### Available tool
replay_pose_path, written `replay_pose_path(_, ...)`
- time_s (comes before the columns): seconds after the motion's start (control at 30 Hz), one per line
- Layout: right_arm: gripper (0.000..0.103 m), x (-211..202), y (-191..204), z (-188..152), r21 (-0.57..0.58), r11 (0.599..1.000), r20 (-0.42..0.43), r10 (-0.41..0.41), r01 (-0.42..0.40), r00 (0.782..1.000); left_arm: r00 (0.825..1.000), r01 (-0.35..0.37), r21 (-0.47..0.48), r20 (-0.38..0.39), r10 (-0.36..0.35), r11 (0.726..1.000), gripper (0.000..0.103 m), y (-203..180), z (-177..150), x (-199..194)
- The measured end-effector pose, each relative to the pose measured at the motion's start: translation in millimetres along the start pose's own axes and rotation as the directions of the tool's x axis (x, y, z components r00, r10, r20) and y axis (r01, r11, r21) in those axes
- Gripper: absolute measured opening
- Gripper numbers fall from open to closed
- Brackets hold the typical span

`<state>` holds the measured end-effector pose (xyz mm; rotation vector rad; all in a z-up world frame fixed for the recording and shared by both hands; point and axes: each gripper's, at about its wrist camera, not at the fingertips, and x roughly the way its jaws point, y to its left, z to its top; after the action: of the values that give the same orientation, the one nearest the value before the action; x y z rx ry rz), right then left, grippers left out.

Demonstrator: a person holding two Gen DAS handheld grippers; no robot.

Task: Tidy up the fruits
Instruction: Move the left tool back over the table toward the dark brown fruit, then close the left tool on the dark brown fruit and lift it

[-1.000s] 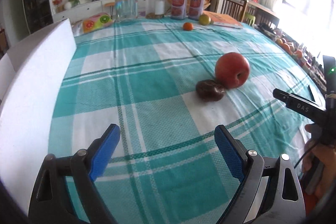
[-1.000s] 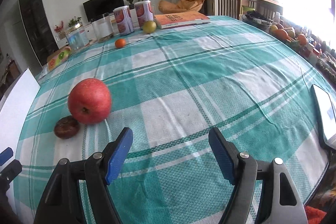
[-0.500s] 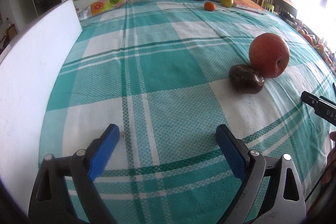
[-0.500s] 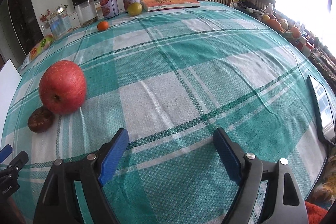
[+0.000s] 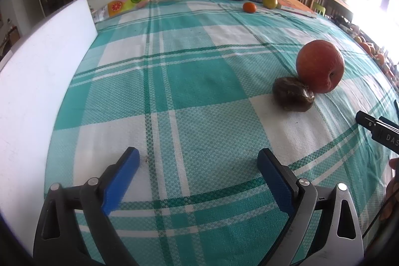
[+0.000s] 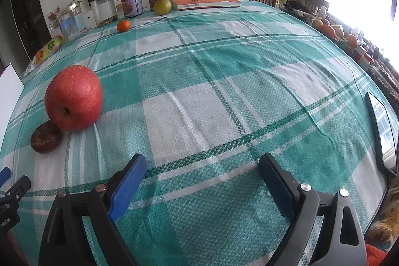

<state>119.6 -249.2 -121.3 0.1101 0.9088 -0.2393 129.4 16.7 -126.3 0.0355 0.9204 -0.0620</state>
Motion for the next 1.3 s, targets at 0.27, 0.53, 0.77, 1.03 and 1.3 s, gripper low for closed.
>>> replay_pose_path(0.27,0.094,0,1,0,-0.001,1.000,-0.002,0.003,-0.003,1.000,0.995,0.095,0.006,0.011,-0.095,0.995,0.097,-3,1,-3)
replay_pose_path(0.53,0.095,0,1,0,-0.002,1.000,-0.003,0.004,-0.004,1.000,0.977,0.209,0.174,0.001,-0.213,0.962,0.097,-60,39,2)
replay_pose_path(0.77,0.096,0,2,1,-0.003,1.000,-0.004,0.004,-0.004,1.000,0.971,0.238,0.114,-0.024,-0.237,0.965,0.096,-64,50,26)
replay_pose_path(1.03,0.097,1,3,1,-0.007,1.000,-0.007,0.007,-0.007,1.000,0.969,0.245,0.124,-0.008,-0.246,0.962,0.093,-70,51,29)
replay_pose_path(1.3,0.097,1,3,0,-0.007,1.000,-0.008,0.007,-0.007,1.000,0.971,0.235,0.144,0.005,-0.238,0.961,0.050,-70,52,26)
